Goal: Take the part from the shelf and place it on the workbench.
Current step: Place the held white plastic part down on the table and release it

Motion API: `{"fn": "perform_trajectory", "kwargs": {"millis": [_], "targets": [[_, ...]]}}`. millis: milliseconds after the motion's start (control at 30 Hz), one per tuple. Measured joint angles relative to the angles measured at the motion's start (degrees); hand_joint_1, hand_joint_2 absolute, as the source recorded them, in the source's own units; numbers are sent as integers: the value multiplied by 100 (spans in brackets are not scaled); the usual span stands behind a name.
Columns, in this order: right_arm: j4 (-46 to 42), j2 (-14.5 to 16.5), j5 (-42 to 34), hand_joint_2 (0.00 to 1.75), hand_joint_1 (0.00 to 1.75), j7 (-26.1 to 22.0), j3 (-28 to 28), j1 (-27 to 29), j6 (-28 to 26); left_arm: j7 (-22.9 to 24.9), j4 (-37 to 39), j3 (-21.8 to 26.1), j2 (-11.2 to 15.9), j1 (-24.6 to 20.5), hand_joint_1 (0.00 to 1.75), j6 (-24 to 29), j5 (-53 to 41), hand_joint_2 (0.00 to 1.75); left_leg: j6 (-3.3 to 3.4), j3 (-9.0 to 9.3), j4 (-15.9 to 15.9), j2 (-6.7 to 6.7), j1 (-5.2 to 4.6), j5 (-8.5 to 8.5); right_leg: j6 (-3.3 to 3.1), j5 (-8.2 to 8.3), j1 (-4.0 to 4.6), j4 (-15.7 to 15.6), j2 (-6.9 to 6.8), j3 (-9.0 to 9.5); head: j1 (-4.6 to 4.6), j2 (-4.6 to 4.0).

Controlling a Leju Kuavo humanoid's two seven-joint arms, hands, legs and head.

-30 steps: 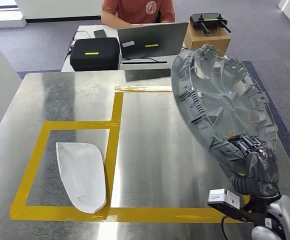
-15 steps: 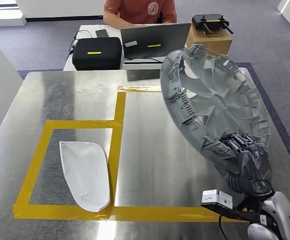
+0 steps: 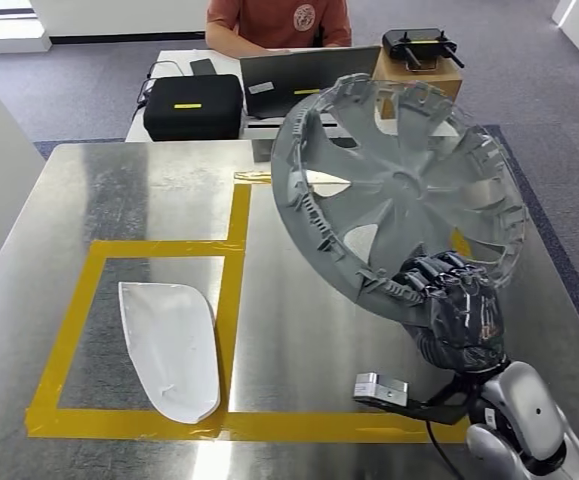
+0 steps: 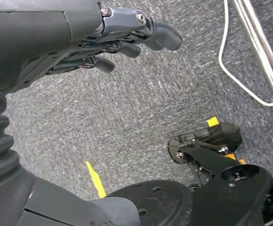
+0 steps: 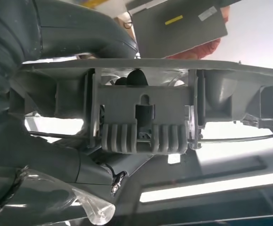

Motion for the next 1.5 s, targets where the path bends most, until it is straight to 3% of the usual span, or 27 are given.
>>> {"fn": "perform_trajectory", "kwargs": {"millis": [167, 400, 567, 700, 1067, 1500], "targets": [[379, 43, 416, 175, 175, 99, 556, -443, -4, -4, 36, -53, 24, -23, 0, 1, -17, 175, -2, -2, 0, -1, 2, 4, -2, 2, 1, 0, -9, 1, -2, 0], [446, 52, 502, 175, 175, 123, 661, -521, -11, -5, 44, -67, 29, -23, 0, 16, -28, 175, -2, -2, 0, -1, 2, 4, -2, 2, 1, 1, -8, 1, 0, 0], [1439, 243, 1049, 175, 175, 268, 1568, -1337, -306, -206, 106, -242, 85, -41, 0, 169, -51, 175, -2, -5, 2, -1, 0, 4, -2, 2, 1, 1, -9, -1, 0, 0], [1815, 318, 1028, 175, 175, 259, 1741, -1486, -296, -296, 113, -287, 100, -43, 0, 172, -41, 175, -2, -6, 2, -1, 0, 3, -2, 2, 1, 1, -9, 0, 1, 0], [2821, 439, 352, 175, 175, 26, 1932, -1592, 106, -275, 122, -326, 133, -40, 0, 120, 71, 175, -2, -8, 5, -2, 0, 3, -2, 2, 0, 0, -10, -1, 1, 0], [3684, 473, 92, 175, 175, 38, 1610, -1376, 126, -109, 122, -326, 151, -32, 0, 120, 119, 175, 0, -11, 11, -2, 0, 1, -2, 2, 0, 0, -11, -3, 0, 0]]}}
